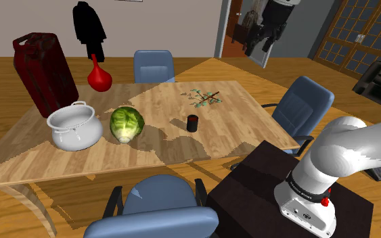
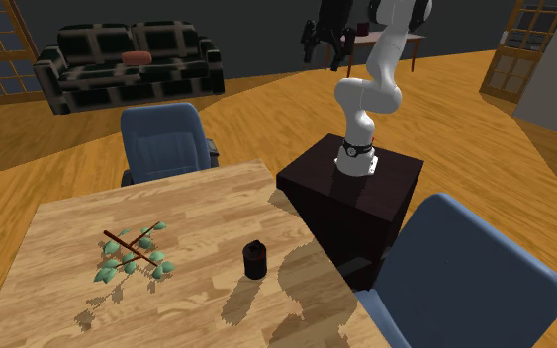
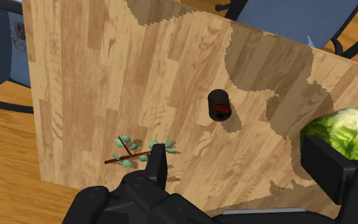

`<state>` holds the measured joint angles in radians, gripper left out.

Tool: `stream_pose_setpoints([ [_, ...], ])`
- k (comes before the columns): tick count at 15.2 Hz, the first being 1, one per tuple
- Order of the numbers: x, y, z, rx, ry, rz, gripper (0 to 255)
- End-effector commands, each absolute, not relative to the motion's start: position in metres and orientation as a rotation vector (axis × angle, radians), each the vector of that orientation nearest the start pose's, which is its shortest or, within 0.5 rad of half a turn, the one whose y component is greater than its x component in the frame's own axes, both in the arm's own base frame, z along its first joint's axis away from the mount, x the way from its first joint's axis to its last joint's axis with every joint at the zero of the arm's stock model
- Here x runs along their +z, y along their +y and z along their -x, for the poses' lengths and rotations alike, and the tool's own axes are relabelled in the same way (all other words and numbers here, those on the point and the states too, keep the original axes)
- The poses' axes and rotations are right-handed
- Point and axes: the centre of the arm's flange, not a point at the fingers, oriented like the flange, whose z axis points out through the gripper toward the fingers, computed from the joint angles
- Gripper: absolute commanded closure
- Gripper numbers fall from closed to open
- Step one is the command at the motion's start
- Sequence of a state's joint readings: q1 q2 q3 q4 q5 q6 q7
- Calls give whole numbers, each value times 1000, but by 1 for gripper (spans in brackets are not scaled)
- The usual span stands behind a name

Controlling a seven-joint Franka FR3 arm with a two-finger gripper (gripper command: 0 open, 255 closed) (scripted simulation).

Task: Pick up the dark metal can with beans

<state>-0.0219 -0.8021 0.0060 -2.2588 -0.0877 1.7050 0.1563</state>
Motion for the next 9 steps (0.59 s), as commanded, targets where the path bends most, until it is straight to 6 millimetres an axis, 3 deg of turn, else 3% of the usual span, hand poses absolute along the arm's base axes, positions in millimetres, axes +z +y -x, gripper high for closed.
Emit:
stream_pose_setpoints([
  [1, 656, -12, -314, -407, 275, 3178, 0],
  [9, 577, -20, -389, -325, 311, 3170, 0],
])
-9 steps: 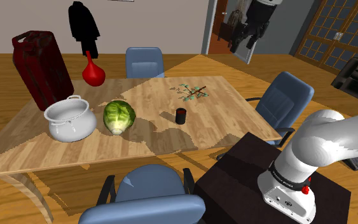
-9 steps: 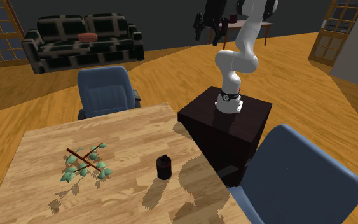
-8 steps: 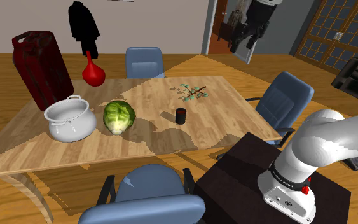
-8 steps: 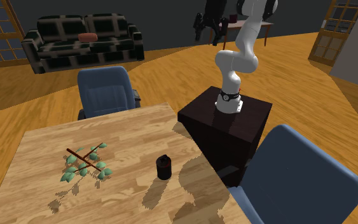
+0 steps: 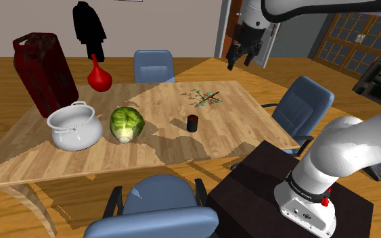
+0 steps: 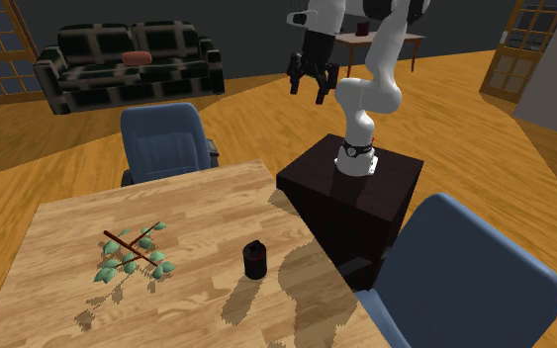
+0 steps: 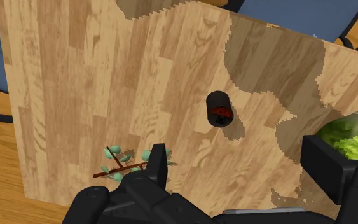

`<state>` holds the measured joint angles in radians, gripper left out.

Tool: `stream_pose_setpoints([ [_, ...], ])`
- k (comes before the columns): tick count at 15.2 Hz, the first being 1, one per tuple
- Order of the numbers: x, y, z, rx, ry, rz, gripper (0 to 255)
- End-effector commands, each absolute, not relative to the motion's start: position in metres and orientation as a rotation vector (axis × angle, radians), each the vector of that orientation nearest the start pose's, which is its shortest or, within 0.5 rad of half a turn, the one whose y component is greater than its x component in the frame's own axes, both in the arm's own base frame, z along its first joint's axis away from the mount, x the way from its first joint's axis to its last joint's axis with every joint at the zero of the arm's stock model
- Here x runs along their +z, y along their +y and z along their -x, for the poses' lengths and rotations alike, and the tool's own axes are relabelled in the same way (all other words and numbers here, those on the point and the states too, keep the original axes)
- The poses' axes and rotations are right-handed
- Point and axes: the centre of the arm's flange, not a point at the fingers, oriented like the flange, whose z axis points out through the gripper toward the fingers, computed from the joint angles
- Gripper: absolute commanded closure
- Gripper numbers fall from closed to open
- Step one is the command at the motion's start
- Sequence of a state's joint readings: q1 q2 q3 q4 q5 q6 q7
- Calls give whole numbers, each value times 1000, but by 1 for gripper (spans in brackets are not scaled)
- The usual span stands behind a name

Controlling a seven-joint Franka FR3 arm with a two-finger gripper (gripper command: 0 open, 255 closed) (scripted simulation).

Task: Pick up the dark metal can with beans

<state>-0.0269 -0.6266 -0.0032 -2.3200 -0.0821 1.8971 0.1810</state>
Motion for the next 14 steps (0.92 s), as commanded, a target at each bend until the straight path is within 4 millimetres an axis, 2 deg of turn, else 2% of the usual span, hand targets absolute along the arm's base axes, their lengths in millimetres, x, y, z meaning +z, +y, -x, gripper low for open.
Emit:
stream_pose_setpoints([
  [1, 567, -20, -398, -315, 315, 3169, 0],
  [14, 431, -32, -512, -183, 372, 3150, 0],
])
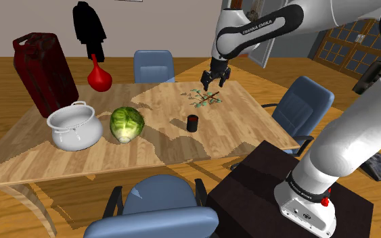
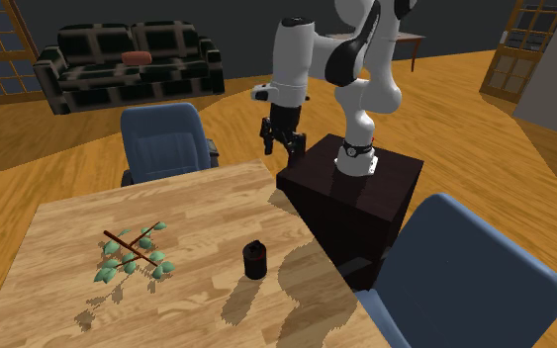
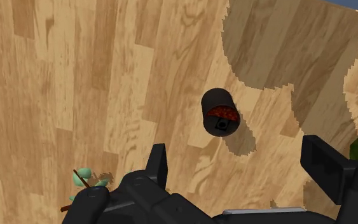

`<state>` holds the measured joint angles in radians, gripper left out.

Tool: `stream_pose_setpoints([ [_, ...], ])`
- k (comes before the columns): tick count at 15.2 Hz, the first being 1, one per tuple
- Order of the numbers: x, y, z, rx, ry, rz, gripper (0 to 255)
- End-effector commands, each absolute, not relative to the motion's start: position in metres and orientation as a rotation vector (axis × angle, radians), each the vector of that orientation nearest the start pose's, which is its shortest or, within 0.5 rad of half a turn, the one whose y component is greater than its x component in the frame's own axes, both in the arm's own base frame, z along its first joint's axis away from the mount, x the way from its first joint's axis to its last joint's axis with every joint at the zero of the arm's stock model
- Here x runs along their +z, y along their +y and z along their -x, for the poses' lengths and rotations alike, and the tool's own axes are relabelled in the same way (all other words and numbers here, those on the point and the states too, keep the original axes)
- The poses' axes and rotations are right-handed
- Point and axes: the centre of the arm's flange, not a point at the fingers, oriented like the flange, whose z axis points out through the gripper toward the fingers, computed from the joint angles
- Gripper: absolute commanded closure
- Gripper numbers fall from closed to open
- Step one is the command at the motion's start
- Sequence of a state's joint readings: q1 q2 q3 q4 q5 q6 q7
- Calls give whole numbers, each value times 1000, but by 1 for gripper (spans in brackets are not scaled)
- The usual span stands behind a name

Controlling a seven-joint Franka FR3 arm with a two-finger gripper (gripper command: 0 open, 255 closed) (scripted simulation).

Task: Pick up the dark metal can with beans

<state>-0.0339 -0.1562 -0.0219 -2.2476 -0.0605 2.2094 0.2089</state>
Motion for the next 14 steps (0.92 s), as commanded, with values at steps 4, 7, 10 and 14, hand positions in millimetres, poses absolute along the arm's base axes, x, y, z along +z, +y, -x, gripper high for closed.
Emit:
stream_pose_setpoints([
  [4, 387, -35, -544, -143, 389, 3143, 0],
  [7, 354, -38, -568, -113, 402, 3138, 0],
  [10, 320, -40, -591, -82, 415, 3132, 0],
  [14, 274, -43, -621, -42, 431, 3123, 0],
])
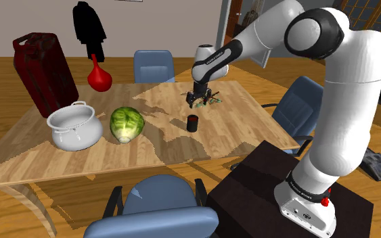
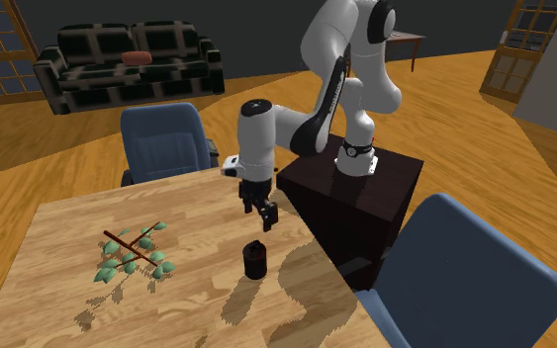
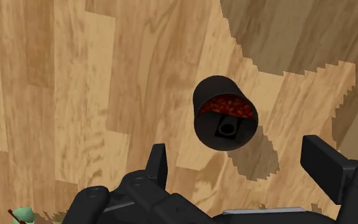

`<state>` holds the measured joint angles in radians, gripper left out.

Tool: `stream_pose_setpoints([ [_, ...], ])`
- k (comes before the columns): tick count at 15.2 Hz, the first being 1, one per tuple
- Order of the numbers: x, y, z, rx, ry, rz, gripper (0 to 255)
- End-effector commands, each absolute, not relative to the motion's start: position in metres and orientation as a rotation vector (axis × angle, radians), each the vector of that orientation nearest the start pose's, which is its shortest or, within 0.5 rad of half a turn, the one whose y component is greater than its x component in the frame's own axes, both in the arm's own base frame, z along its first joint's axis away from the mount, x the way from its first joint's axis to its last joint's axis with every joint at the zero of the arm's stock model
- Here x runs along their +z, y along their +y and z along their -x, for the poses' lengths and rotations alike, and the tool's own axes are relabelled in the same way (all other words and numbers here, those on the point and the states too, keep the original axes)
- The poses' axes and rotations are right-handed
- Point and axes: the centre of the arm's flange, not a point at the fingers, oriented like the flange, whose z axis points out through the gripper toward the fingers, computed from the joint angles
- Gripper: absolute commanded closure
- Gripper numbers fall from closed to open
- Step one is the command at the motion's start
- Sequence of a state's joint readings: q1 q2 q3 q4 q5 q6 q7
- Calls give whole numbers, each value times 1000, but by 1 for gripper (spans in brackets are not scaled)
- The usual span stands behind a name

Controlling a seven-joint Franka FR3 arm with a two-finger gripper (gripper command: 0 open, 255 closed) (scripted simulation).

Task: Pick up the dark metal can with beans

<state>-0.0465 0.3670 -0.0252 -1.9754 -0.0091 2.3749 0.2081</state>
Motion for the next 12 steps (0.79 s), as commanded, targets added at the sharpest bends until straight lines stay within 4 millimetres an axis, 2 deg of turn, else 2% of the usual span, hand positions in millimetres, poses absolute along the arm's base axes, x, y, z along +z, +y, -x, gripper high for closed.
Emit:
stream_pose_setpoints([
  [1, 262, -44, -628, -33, 436, 3121, 0],
  [6, 206, -47, -662, 16, 456, 3109, 0],
  [12, 174, -47, -662, 16, 456, 3109, 0],
])
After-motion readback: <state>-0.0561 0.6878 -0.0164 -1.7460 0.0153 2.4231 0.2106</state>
